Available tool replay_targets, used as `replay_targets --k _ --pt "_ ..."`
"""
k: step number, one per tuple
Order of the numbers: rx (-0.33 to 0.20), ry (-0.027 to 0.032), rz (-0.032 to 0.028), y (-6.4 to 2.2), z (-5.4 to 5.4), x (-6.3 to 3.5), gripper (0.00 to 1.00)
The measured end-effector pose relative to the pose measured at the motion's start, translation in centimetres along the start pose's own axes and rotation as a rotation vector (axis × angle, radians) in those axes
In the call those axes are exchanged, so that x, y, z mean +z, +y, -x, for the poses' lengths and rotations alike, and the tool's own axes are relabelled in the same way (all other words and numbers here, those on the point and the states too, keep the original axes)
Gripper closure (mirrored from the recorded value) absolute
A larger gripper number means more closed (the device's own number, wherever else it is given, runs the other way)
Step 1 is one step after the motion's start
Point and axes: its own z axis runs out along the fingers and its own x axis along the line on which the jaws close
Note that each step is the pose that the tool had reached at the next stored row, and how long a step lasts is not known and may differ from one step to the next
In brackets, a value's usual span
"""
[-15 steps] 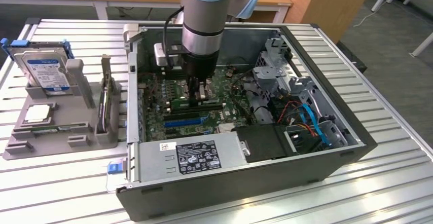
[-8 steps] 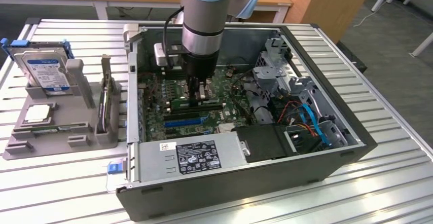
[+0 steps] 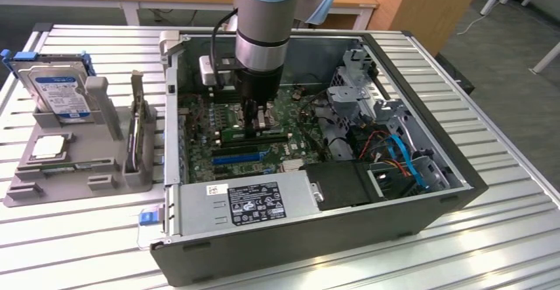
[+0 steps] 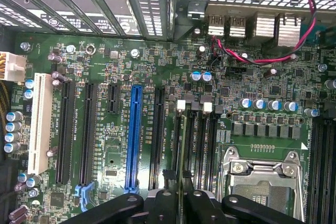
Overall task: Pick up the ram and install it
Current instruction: 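Insert the ram into the slot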
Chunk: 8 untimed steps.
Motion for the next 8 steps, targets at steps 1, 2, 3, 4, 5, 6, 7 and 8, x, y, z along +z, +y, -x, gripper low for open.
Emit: replay_targets --k 1,2,3,4,5,6,7,8 --pt "-0.001 0.0 0.0 0.0 0.0 0.0 0.86" --pt "-0.002 0.0 0.0 0.0 0.0 0.0 0.86" --pt "-0.002 0.0001 0.0 0.0 0.0 0.0 0.86" --pt "-0.002 0.0002 0.0001 0.0 0.01 0.01 0.86" --pt "-0.002 0.0001 0.0 0.0 0.0 0.02 0.86" --pt "-0.002 0.0001 0.0 0.0 0.0 0.02 0.86" --pt "-0.002 0.0 -0.0001 0.0 0.0 0.03 0.86" --pt "-0.002 -0.0002 -0.0002 0.01 -0.06 0.04 0.86"
